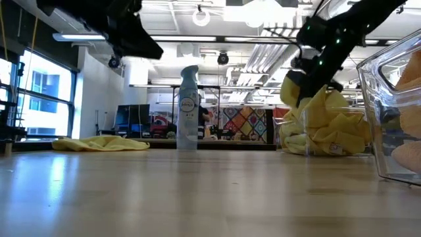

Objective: Sort microfiber towel by color & place in baskets
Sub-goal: Put the yellow microfiber cloth into the top transparent bin

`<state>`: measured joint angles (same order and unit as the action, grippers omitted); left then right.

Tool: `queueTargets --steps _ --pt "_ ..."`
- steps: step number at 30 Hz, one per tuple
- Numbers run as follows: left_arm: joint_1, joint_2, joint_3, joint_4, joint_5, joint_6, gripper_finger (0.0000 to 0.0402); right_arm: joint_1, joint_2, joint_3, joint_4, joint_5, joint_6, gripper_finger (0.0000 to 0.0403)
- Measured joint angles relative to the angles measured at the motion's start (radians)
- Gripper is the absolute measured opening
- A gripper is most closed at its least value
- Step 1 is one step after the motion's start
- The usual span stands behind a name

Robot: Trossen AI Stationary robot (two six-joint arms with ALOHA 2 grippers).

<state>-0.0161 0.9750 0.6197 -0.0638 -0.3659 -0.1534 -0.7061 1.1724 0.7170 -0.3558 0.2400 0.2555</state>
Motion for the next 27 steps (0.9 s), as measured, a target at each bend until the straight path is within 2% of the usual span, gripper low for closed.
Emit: queueTargets --steps 3,7,10,13,20,27 --pt "0.004 -0.059 0.0 -0.004 0.001 0.006 0.0115 -0.025 0.073 0.009 -0.001 -0.017 0.024 0.0" --pt "-0.001 -0.109 0.001 -0.015 0.002 -0.014 0.0115 -0.064 0.188 0.016 -0.017 -0.108 0.076 0.0" --pt "-0.012 -0.127 0.001 -0.051 0.002 -0.044 0.0115 -0.081 0.262 0.016 -0.014 -0.159 0.056 0.0002" --pt "-0.024 -0.126 0.001 -0.085 0.002 -0.059 0.0115 -0.081 0.299 0.018 0.006 -0.164 0.05 0.0014" --pt "-0.047 -0.123 0.001 -0.105 -0.01 -0.08 0.0115 -0.09 0.248 0.017 -0.003 -0.194 0.014 0.0093" --pt "-0.051 -0.123 0.001 -0.105 -0.011 -0.08 0.0115 -0.099 0.081 0.017 -0.063 -0.237 0.017 0.0178"
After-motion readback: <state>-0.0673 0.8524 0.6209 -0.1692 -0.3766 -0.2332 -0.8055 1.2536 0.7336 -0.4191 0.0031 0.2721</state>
